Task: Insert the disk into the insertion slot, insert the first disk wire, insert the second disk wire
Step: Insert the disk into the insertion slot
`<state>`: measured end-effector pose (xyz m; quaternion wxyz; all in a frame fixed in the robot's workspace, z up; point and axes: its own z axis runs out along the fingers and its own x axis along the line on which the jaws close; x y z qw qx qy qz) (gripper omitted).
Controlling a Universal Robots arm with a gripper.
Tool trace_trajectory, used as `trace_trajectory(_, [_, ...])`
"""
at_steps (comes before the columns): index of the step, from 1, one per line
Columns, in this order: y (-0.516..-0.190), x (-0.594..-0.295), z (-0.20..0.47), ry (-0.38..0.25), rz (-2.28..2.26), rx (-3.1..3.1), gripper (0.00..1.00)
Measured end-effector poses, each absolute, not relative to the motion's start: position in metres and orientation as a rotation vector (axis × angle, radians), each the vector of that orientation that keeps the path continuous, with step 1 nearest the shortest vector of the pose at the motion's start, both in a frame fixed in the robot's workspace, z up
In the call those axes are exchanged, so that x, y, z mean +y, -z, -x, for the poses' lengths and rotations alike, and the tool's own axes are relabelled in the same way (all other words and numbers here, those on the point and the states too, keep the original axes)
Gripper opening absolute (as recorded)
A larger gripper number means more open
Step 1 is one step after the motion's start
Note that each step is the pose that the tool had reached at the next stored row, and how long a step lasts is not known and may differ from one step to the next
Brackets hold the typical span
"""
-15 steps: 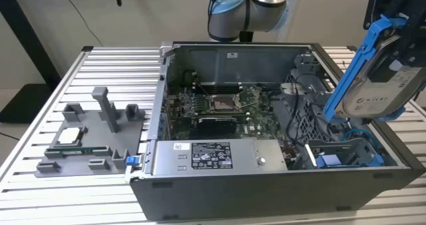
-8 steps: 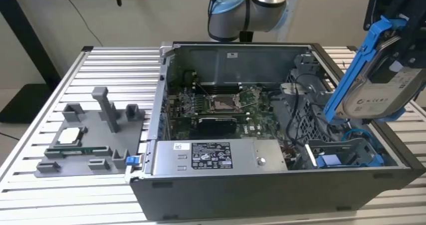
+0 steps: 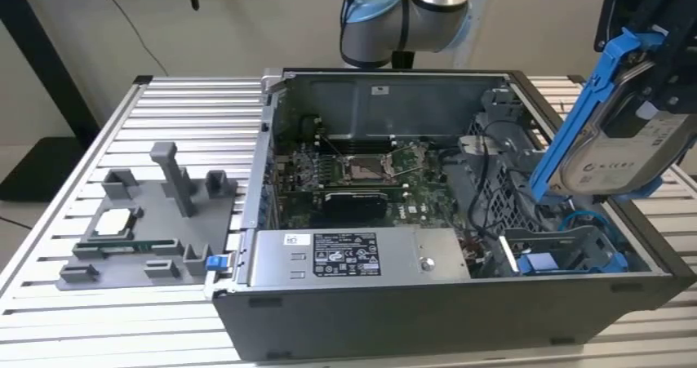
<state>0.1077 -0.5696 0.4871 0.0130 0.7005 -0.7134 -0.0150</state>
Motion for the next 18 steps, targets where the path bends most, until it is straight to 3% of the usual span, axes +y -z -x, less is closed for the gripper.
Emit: trace_trajectory(18, [-0.467,-0.574,-0.114,0.075,-2.164,-2.213,0.00])
